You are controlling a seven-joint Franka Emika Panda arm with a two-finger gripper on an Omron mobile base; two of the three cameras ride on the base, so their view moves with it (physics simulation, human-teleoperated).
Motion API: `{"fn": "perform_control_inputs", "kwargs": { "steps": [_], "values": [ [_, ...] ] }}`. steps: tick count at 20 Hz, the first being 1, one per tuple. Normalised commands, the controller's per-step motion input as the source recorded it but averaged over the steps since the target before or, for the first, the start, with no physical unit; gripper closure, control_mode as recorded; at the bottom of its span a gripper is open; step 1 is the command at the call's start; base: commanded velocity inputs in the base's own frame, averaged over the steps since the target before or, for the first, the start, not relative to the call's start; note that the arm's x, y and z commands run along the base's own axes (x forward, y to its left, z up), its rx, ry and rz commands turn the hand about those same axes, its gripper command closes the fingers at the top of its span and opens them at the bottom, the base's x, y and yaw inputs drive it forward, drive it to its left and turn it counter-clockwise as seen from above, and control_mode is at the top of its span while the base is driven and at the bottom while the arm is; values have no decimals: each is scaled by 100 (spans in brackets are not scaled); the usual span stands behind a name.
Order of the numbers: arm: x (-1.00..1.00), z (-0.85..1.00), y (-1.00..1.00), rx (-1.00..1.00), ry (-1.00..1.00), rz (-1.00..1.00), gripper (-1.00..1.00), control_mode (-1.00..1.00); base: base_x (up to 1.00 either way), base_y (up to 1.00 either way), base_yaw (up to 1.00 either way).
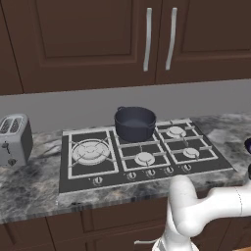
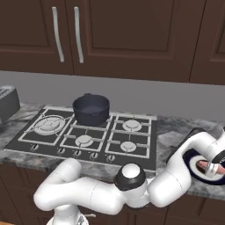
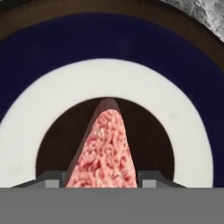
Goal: Retrieve the frozen meat and place it in the pot on a burner. Then turn the burner on.
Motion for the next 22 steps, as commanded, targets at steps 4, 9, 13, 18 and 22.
{"fn": "perform_control_inputs", "kwargs": {
  "steps": [4,9,13,18,22],
  "values": [
    [0,4,2,0,0,0,100,-100,0,0,0],
    [-8,18,38,-6,0,5,100,-100,0,0,0],
    [-44,17,51,-12,0,8,100,-100,0,0,0],
    [-61,17,77,-13,-3,13,100,-100,0,0,0],
    [-53,24,80,-11,-13,17,100,-100,0,0,0]
  ]
}}
